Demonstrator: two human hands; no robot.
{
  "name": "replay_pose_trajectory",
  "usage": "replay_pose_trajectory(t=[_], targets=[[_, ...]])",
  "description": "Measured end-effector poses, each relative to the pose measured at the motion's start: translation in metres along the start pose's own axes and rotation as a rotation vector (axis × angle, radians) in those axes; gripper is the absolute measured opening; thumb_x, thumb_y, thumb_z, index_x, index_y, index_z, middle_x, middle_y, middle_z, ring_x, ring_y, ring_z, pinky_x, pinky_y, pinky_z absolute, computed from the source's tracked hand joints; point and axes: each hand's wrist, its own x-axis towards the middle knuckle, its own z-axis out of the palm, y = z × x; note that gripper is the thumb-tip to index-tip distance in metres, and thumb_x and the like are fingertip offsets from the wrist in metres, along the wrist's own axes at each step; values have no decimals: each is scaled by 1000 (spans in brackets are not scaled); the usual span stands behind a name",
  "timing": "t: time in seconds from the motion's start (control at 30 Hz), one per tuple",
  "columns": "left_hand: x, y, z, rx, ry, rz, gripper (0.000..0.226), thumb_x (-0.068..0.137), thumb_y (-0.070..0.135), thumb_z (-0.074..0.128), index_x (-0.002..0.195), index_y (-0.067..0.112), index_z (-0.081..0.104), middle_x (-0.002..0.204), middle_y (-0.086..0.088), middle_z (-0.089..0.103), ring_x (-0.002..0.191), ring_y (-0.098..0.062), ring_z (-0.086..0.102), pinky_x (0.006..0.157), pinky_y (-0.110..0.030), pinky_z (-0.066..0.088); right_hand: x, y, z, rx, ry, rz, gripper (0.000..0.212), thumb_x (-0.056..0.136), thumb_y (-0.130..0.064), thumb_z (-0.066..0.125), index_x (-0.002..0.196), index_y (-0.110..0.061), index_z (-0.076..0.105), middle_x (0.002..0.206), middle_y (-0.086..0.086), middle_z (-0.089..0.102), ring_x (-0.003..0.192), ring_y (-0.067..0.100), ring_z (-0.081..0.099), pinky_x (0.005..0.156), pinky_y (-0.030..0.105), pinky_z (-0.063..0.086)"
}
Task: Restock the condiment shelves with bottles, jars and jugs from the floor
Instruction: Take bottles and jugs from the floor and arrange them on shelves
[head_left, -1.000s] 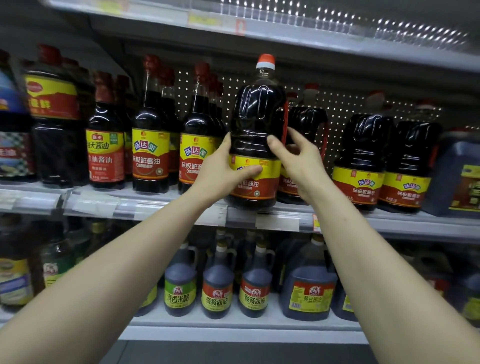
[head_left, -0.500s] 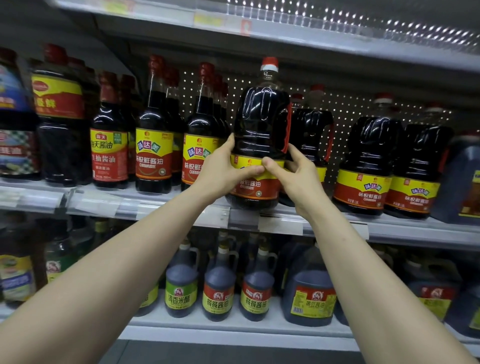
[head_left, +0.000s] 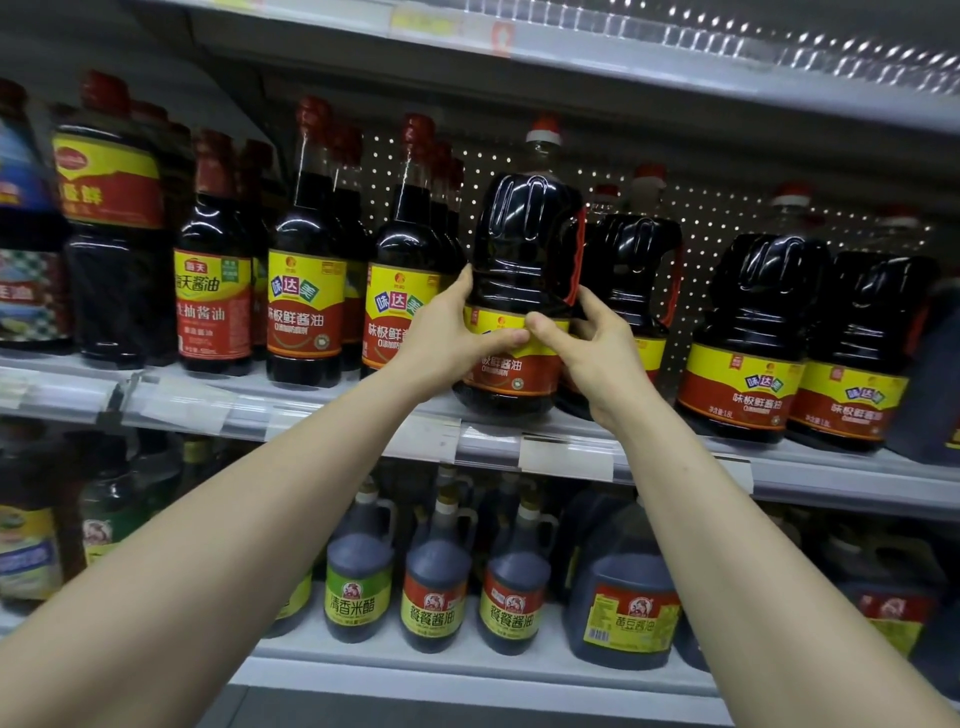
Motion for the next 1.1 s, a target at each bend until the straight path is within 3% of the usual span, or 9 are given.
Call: replay_pose_trajectory(t=[0.13,0.2,0.33,0.43,0.6,0.77,0.9,1.1], targets=[[5,-4,3,-4,-1,2,95,78,43,80,154,20,28,116,22,47,98,10,49,77,-5,40,8,8,1,26,21,4,39,85,-37,78,98,-65,54,108,-24,66,116,5,61,100,41,54],[8,-7,4,-6,-6,1,95,78,42,80,154,21,27,118,22,48,103,6,52,81,-8,42,10,10,1,28,23,-1,40,85,-38,78,99,-65,53,111,-23,65,119,9,60,102,42,52],[12,-12,7,-13,-14,-14,95,78,42,80,154,24,27,109,32,47,90,22,48,75,-2,42,14,13,2,28,24,2,40,85,-37,78,102,-63,53,115,-21,65,120,9,59,103,43,52],[13,-15,7,-16,-13,-28,94,78,42,80,154,26,26,101,37,48,87,25,48,72,-1,42,16,15,3,19,29,-1,39,85,-38,77,103,-62,53,117,-18,67,119,9,61,102,43,52],[14,-17,8,-32,-42,-36,90,80,36,79,153,26,27,105,32,50,96,15,50,81,-9,44,19,20,5,-14,31,-11,36,85,-39,76,107,-57,54,117,-18,67,117,9,61,102,45,52],[10,-21,9,-60,-50,-40,87,83,31,78,153,26,26,119,21,52,112,-4,55,87,-15,46,22,26,11,-60,35,-39,37,89,-35,74,111,-55,53,114,-21,67,111,-1,60,100,42,53],[9,-20,11,-60,-72,-40,86,84,32,76,153,32,23,129,15,54,119,-12,57,100,-34,50,24,32,11,-74,27,-20,45,91,-37,71,132,-42,52,127,-14,65,121,10,59,102,44,52],[9,-15,14,-45,-58,-64,85,85,32,75,153,30,23,137,5,56,119,-16,58,102,-42,50,29,35,12,-64,6,37,57,94,-36,68,145,-35,43,135,-8,60,126,17,55,105,46,49]])
